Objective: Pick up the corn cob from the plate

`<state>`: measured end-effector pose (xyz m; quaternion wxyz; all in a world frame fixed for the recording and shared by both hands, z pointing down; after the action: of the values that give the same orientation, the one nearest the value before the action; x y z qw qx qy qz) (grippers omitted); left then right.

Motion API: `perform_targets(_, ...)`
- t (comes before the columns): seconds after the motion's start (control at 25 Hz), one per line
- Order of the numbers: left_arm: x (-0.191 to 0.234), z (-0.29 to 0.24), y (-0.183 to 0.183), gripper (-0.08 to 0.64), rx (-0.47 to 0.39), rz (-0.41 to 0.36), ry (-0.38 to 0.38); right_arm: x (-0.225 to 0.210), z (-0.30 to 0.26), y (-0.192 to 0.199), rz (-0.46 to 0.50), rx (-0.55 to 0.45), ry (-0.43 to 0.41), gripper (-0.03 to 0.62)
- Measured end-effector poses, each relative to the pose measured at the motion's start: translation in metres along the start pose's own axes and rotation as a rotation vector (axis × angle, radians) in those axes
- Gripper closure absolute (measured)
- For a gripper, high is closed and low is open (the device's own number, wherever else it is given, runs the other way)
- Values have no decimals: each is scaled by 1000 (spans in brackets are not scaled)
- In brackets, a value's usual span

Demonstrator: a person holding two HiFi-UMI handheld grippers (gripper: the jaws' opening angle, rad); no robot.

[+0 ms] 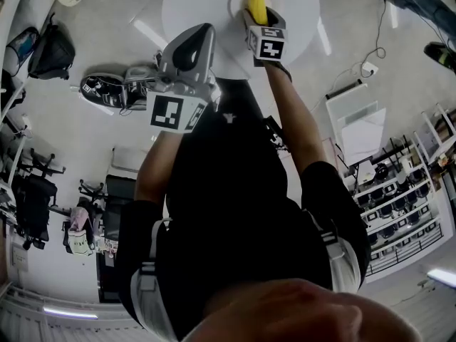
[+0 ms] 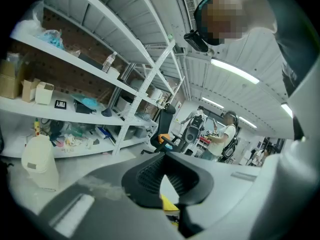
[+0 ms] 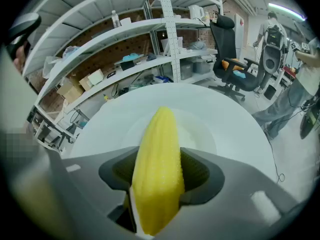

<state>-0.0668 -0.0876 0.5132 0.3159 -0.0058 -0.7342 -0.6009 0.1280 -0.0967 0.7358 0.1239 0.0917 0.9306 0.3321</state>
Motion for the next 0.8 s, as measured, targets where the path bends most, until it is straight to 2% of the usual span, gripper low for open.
perform_targets(0.8, -18, 26, -8, 555, -46, -17, -3, 8, 7, 1, -23, -20, -7, 347)
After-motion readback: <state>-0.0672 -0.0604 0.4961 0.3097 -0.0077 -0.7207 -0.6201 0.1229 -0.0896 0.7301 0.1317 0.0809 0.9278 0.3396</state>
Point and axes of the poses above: the fingertips, and each gripper's own axes: z backward along the fingers, x to its left, y out of its underside, the point moved 6 cm from there along z, backward along the fingers, and after that the axes turned 14 degrees about -x, right-handed, at the moved point
